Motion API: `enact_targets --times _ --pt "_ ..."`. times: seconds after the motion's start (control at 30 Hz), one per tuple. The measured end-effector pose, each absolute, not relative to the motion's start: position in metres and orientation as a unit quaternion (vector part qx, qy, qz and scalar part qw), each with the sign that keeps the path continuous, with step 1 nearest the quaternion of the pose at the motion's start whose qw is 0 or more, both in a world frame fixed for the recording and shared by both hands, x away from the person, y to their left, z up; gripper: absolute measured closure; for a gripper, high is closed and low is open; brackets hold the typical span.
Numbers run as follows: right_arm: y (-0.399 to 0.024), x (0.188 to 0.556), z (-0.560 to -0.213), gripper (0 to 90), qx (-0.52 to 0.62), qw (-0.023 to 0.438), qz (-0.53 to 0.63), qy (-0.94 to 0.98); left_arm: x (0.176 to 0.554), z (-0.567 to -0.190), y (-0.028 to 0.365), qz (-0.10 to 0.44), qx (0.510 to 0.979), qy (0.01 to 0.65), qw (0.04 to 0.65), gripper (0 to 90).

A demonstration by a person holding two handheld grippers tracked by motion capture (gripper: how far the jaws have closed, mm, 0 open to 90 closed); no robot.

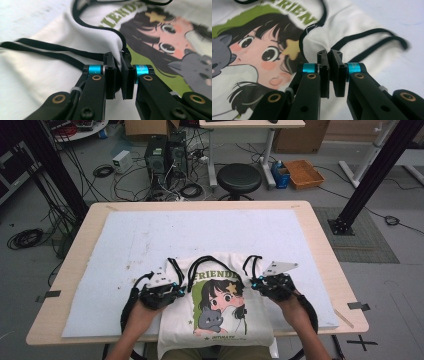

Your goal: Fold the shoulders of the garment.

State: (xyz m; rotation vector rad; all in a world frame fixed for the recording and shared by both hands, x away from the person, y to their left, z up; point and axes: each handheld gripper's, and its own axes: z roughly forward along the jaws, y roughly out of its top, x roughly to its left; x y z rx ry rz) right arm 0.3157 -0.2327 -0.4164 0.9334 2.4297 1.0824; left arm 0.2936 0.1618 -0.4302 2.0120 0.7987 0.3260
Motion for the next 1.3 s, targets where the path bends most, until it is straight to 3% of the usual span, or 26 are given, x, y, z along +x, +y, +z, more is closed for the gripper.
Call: enact_targets --times 0.13,0.2,0.23,0.3,0.4,0.6,0.8,0.87,0.93,1.0,1.13,1.3 --pt "-0.252 0.314 -0.405 85.8 0.344 0.142 0.390 0.842 0.295 -0.420 0.184 0.105 0.792 0.331 0.502 81.5" --pt "-0.260 0.312 -0.402 82.2 0.351 0.125 0.393 0.841 0.296 -0.416 0.194 0.074 0.766 0.322 0.551 62.5" --pt "-0.264 0.313 -0.401 74.9 0.354 0.103 0.396 0.841 0.296 -0.414 0.197 0.082 0.750 0.331 0.567 51.9" --pt "-0.272 0.313 -0.398 65.7 0.367 0.106 0.409 0.829 0.297 -0.413 0.204 0.091 0.722 0.352 0.588 45.5" --pt "-0.276 0.314 -0.399 63.5 0.369 0.114 0.442 0.810 0.299 -0.420 0.205 0.119 0.709 0.389 0.576 45.2" --pt "-0.239 0.316 -0.422 71.5 0.315 0.116 0.397 0.854 0.314 -0.437 0.179 0.128 0.735 0.422 0.515 47.2" --pt "-0.224 0.315 -0.436 88.3 0.295 0.144 0.314 0.891 0.326 -0.451 0.154 0.157 0.775 0.440 0.426 51.8" --pt "-0.228 0.314 -0.434 89.5 0.301 0.125 0.308 0.894 0.325 -0.451 0.154 0.161 0.774 0.442 0.423 53.7" --pt "-0.231 0.314 -0.430 87.5 0.300 0.069 0.308 0.900 0.325 -0.451 0.156 0.162 0.769 0.450 0.424 54.0" --pt "-0.235 0.316 -0.426 71.0 0.313 0.064 0.331 0.888 0.325 -0.450 0.158 0.164 0.765 0.452 0.428 54.0" --pt "-0.240 0.329 -0.421 69.9 0.371 0.116 0.394 0.833 0.323 -0.448 0.162 0.167 0.752 0.456 0.446 53.5" --pt "-0.214 0.353 -0.433 70.0 0.407 0.179 0.338 0.829 0.323 -0.447 0.167 0.168 0.743 0.461 0.456 53.3"
